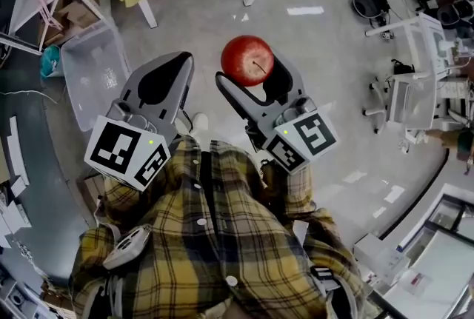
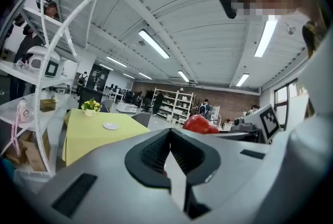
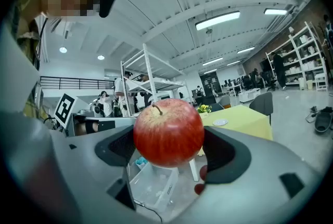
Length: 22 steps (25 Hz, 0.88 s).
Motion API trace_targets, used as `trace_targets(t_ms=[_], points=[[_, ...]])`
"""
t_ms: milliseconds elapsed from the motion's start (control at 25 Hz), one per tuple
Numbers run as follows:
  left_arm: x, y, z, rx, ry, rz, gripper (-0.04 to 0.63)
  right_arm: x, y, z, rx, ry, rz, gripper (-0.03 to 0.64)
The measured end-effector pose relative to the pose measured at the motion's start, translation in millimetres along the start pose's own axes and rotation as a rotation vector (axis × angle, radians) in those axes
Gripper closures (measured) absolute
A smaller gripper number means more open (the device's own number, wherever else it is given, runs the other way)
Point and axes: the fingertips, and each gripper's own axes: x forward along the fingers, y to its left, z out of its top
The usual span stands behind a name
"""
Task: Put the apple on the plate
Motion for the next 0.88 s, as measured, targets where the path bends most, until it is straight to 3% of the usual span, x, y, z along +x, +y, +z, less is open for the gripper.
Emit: trace_targets(t_ms=[400, 880], points=[[19.7, 31.1, -7.1, -0.036, 0.017, 0.035, 0.586, 22.0, -29.8, -11.7, 0.057, 0.037, -0.02, 0.221], [102.4, 129.1, 25.5, -0.042, 0.011, -0.006, 0.588, 131.6, -87.1, 10.4, 0.06, 0.06, -0.043, 0.221]])
